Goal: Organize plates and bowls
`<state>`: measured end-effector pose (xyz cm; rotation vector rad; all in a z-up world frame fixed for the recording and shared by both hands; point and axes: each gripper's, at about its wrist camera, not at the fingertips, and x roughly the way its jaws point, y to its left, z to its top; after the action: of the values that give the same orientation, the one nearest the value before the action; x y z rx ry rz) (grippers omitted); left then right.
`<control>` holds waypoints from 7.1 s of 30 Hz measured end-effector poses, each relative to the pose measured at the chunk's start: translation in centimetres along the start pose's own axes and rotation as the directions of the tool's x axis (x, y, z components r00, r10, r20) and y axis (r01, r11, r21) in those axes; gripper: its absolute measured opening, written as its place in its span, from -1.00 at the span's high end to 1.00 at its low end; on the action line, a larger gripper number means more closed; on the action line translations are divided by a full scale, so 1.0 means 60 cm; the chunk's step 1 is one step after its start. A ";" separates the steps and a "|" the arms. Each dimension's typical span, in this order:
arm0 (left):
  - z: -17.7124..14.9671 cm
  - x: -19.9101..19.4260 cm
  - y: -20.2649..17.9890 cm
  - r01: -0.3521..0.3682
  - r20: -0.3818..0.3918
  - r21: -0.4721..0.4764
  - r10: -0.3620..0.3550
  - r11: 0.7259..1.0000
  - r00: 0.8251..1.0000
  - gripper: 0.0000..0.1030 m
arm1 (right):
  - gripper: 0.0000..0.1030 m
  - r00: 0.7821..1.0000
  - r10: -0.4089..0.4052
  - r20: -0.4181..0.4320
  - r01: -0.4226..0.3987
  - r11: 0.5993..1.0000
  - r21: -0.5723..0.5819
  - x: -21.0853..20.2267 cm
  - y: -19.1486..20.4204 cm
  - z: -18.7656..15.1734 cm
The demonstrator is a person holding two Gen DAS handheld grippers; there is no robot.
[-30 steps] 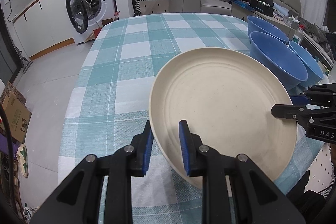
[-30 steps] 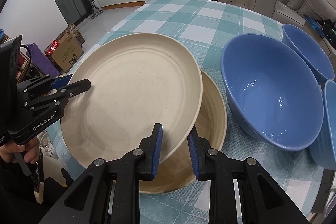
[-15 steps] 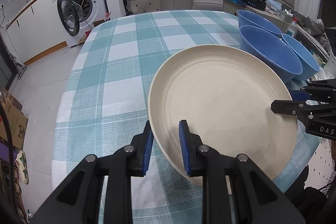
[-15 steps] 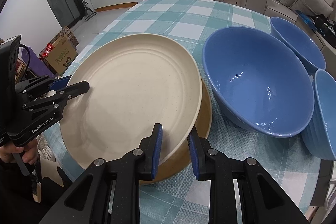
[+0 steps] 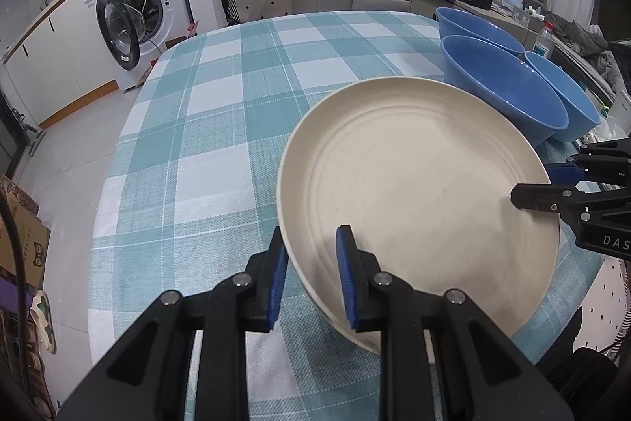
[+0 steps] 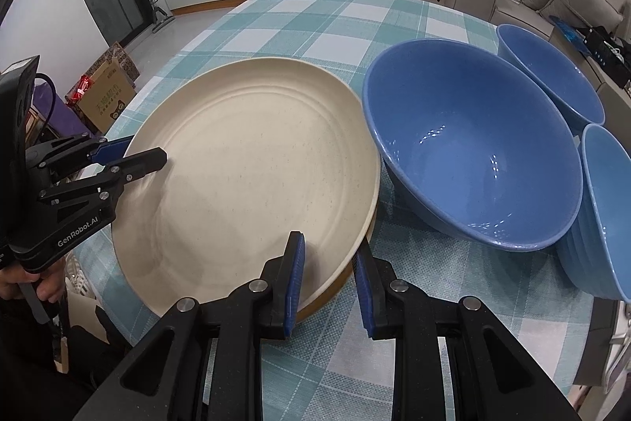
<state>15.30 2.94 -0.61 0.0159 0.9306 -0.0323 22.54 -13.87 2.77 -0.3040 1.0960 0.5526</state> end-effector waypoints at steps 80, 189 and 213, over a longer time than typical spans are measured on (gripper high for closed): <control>-0.013 0.035 0.005 -0.006 -0.056 0.024 0.008 1.000 0.998 0.01 | -0.27 0.993 -0.060 -0.097 0.052 0.995 -0.080 0.051 0.011 -0.009; 0.328 -0.005 -0.180 0.123 0.213 0.166 -0.157 0.978 0.964 -1.00 | -0.98 0.931 -0.187 0.314 0.081 0.943 0.323 -0.253 -0.368 0.067; 0.400 0.043 -0.216 0.115 0.193 0.185 -0.151 0.976 0.970 -1.00 | -0.98 0.939 -0.197 0.283 0.084 0.926 0.368 -0.231 -0.448 0.099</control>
<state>35.61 -10.72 11.65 0.1085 0.7177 -0.2355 37.36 -36.89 16.86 0.0206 0.8323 0.2541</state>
